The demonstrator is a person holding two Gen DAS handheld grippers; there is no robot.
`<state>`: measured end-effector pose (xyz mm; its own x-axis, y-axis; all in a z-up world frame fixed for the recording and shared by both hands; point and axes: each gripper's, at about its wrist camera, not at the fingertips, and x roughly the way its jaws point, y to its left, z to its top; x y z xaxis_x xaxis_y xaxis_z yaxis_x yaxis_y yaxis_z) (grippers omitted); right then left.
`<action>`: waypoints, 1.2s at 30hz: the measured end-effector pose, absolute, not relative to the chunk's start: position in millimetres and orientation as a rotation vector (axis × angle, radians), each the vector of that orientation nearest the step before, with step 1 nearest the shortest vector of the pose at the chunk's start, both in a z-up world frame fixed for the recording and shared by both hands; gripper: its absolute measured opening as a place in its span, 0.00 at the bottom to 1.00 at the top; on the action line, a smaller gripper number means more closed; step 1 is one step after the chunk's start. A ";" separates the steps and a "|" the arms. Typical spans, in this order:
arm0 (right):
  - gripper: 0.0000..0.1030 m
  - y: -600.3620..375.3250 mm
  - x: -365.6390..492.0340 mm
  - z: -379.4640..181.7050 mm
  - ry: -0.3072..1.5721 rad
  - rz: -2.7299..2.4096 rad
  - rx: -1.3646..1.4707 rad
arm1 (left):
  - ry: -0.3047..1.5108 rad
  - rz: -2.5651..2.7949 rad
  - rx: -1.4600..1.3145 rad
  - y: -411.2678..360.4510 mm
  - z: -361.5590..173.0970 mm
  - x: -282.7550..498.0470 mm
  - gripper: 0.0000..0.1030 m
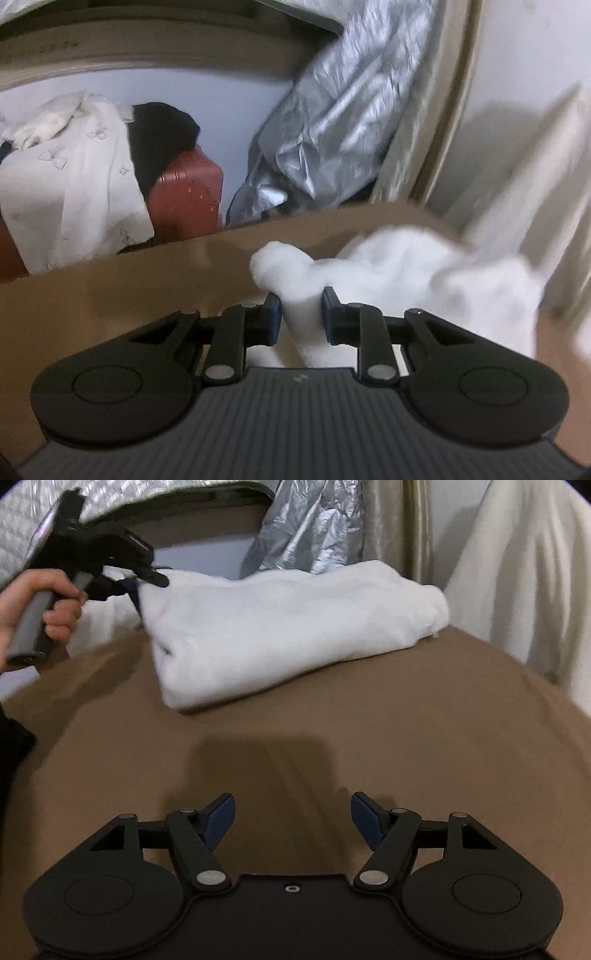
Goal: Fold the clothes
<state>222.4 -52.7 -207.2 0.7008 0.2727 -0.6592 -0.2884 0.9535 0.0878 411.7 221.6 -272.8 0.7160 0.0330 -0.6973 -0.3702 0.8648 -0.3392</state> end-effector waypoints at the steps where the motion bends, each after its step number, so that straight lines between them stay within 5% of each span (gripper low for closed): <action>1: 0.72 -49.3 222.8 -204.2 0.716 0.333 -0.006 | 0.748 0.244 -0.488 223.8 -271.3 411.0 0.21; 4: 0.72 -33.0 223.4 -195.7 0.698 0.388 -0.038 | 0.757 0.261 -0.467 219.7 -263.0 399.4 0.27; 8: 0.72 -16.9 212.8 -187.8 0.685 0.404 -0.097 | 0.772 0.264 -0.405 200.2 -246.7 371.0 0.74; 15: 0.73 -5.2 194.4 -179.0 0.703 0.309 -0.078 | 0.795 0.267 -0.295 166.2 -218.1 321.4 0.85; 17: 0.73 -5.2 194.7 -174.3 0.701 0.266 -0.060 | 0.802 0.268 -0.264 156.5 -209.9 307.2 0.96; 36: 0.73 -37.3 103.6 -113.4 0.797 -0.106 0.086 | 0.865 0.005 0.042 33.9 -195.9 177.1 0.97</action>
<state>103.6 -37.3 -113.4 0.6941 -0.0621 -0.7172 0.1271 0.9912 0.0371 177.1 33.9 -195.9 0.6488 0.0215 -0.7606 0.0123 0.9992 0.0387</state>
